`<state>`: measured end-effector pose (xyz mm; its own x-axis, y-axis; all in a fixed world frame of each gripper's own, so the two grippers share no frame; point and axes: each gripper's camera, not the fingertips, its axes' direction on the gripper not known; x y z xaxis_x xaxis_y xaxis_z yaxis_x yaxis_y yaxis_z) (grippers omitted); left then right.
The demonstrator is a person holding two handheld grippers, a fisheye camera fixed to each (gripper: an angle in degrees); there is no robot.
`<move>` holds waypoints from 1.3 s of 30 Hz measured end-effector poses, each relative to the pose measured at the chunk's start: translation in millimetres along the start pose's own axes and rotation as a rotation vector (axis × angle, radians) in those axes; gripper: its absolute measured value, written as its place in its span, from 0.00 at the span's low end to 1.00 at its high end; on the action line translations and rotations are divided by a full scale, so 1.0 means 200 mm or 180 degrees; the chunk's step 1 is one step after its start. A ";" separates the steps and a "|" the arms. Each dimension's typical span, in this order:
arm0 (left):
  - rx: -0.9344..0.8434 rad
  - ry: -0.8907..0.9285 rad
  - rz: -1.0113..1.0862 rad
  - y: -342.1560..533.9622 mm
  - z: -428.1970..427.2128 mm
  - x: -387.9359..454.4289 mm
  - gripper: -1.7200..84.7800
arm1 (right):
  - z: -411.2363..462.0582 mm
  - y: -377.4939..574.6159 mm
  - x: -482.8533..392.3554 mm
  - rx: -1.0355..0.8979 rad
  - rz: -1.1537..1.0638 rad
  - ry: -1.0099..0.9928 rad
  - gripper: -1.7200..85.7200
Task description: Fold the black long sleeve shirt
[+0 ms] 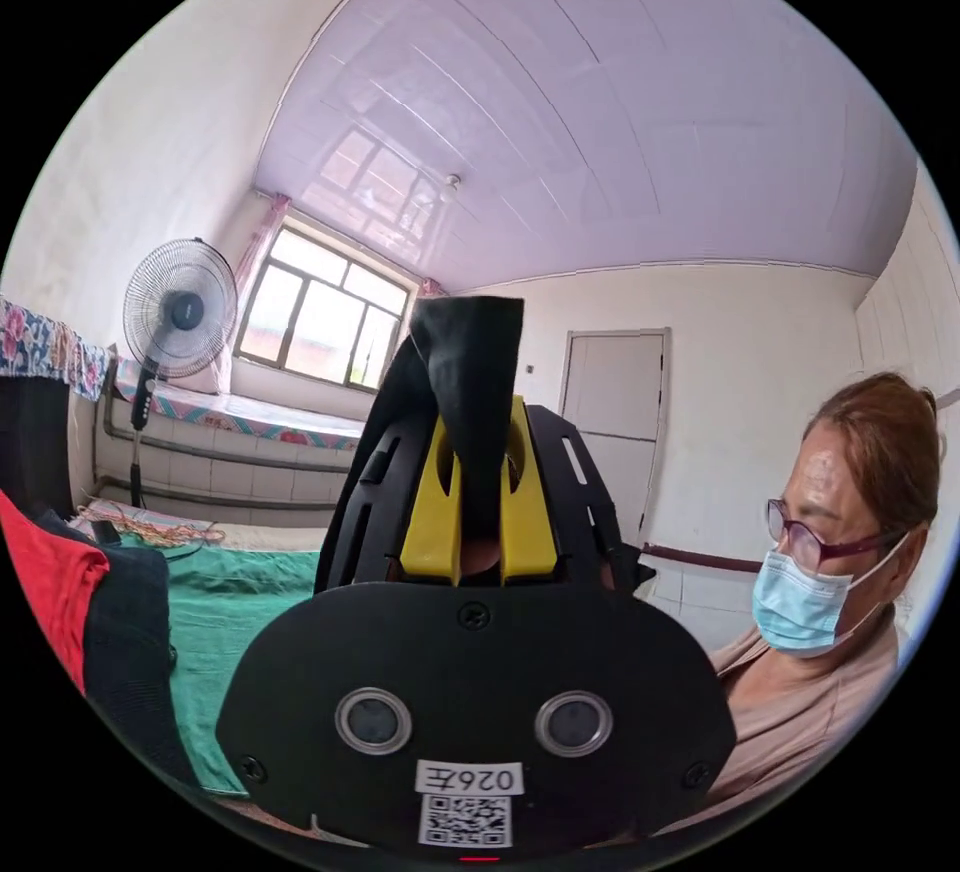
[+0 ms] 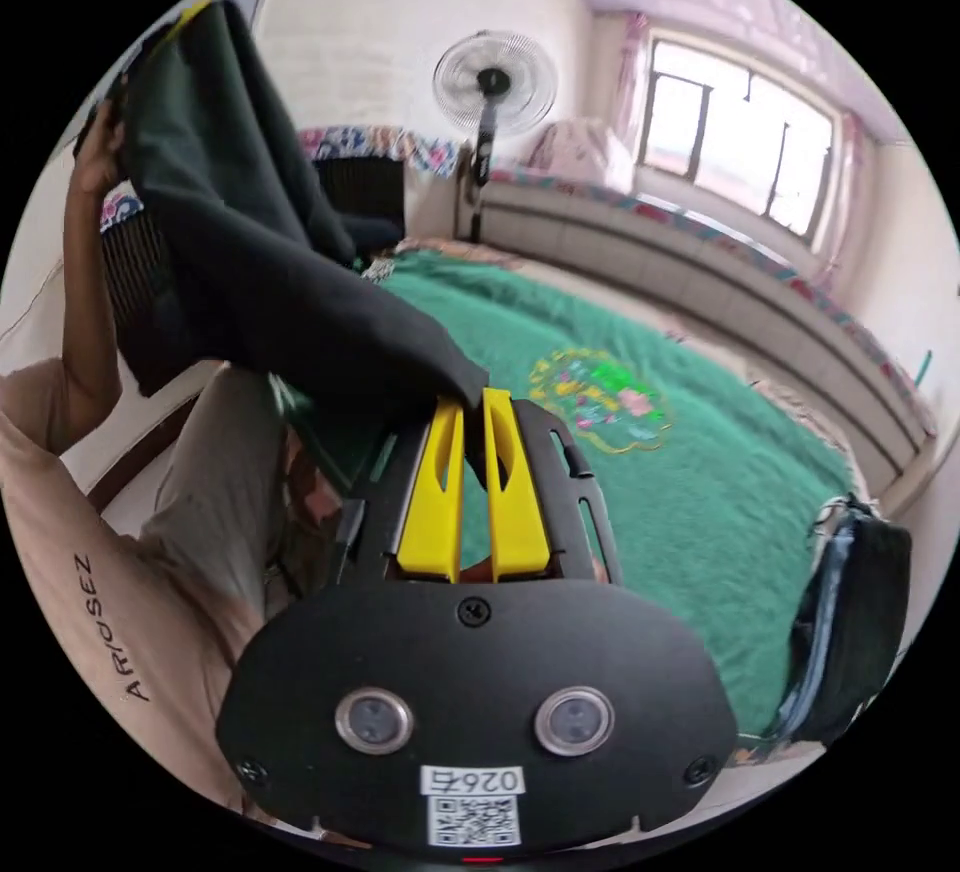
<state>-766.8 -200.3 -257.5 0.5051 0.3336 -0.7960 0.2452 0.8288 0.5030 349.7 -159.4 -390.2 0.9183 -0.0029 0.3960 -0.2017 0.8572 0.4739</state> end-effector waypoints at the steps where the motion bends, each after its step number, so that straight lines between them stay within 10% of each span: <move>1: 0.0074 -0.0074 0.0060 0.02 -0.08 0.03 0.08 | -0.16 -0.02 0.02 0.0233 0.0040 0.0194 0.05; 9: 0.0055 -0.0011 -0.0103 0.30 -0.11 -0.03 0.09 | -0.80 -0.16 -0.05 0.1249 -0.0058 0.1409 0.01; 16: -0.0529 -0.0361 -0.1244 0.67 0.47 -0.75 0.08 | 0.08 -0.64 0.22 -0.0222 -0.0279 0.1157 0.01; 24: -0.0252 -0.0932 -0.1203 0.80 0.51 -0.63 0.08 | 0.34 -1.02 0.29 0.0254 -0.0230 0.1772 0.01; 27: -0.0413 -0.0730 -0.2117 1.32 0.50 -0.65 0.08 | 0.56 -0.84 0.42 -0.0027 -0.0148 0.1675 0.01; 32: -0.1658 0.0090 -0.3895 2.37 0.86 -0.38 0.09 | 1.17 -0.38 0.75 -0.1442 0.0212 0.1619 0.03; 39: -0.2438 0.0578 -0.3059 2.18 1.11 0.08 0.07 | 1.12 -0.08 0.92 -0.1249 0.0788 0.1386 0.06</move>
<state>-468.8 67.5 24.2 0.2513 -0.5469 -0.7986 -0.1247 0.7999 -0.5871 444.9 -289.8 -149.1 0.9315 0.3584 0.0615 -0.3617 0.9308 0.0531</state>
